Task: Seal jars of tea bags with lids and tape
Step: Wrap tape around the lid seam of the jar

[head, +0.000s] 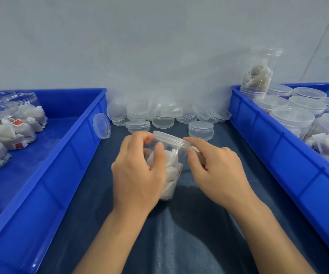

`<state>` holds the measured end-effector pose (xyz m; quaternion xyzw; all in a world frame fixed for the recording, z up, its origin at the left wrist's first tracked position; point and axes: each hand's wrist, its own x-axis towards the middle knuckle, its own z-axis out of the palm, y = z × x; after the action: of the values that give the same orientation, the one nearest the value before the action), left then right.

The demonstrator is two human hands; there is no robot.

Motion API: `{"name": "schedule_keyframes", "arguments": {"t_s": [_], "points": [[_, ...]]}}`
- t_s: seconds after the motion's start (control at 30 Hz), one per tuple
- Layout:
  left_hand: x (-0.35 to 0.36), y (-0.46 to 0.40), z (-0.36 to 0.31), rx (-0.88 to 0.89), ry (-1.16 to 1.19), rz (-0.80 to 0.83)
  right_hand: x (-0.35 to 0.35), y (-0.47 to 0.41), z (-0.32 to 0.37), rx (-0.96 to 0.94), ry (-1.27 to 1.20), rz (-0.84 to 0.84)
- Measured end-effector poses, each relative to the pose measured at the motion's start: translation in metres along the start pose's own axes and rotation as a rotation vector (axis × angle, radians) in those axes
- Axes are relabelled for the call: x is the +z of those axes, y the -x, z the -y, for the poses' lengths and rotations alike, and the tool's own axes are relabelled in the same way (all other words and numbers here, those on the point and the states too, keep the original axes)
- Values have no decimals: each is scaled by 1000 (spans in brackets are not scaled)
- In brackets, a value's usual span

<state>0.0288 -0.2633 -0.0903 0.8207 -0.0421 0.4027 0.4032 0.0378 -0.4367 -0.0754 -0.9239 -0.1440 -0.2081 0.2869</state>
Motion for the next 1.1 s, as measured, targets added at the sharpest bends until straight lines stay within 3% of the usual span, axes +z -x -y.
{"name": "schedule_keyframes", "arguments": {"t_s": [0.1,0.2,0.33,0.47,0.63,1.1], "points": [[3,7,-6,-36,3,181,-1,-1,-2,21,20,-20],[10,12,-10,-1,-238,309,-3,-2,-1,52,16,-1],[14,11,-6,-55,-403,310,-3,-1,1,59,-34,58],[15,11,1,-102,-318,273,-4,-2,-1,68,-116,90],[11,6,6,-234,-104,199,-5,-1,-5,32,-277,14],[10,5,3,-203,178,103,-11,-3,-16,50,-156,-13]]}}
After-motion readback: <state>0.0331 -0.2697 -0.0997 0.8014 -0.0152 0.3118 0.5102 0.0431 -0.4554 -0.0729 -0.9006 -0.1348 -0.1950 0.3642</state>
